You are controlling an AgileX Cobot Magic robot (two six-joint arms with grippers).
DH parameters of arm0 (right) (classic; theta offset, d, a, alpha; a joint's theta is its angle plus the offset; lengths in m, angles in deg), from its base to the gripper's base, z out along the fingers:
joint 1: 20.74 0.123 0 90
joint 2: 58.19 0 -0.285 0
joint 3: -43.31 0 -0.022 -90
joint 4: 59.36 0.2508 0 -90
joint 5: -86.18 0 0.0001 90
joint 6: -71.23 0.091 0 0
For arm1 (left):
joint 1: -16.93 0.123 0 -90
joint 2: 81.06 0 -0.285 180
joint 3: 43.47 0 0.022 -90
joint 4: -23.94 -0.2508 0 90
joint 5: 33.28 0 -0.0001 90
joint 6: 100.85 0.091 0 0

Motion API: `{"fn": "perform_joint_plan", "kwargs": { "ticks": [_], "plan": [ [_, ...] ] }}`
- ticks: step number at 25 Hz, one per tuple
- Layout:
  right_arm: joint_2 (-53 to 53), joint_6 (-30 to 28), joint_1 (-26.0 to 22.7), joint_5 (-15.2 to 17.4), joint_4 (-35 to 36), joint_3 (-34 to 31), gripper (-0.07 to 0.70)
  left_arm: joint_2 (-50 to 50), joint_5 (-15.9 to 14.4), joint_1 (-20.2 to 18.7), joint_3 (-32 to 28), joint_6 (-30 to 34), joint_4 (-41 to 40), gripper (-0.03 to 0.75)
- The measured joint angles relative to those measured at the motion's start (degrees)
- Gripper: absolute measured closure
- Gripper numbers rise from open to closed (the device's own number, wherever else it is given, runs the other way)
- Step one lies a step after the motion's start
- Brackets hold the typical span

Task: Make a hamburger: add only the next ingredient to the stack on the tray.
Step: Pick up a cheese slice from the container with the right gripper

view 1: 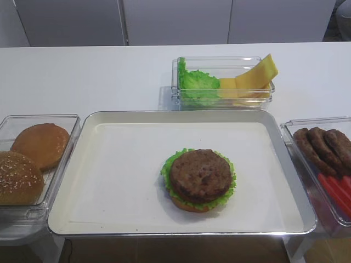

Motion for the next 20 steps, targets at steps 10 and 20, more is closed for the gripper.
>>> {"fn": "perform_joint_plan", "kwargs": {
  "ticks": [10,20],
  "plan": [
    [0.0,0.0,0.0,0.0,0.0,0.0,0.255,0.0,0.0,0.0,0.0,0.0,0.0,0.359],
    [0.0,-0.1,0.0,0.0,0.0,0.0,0.340,0.0,0.0,0.0,0.0,0.0,0.0,0.359]
  ]
}}
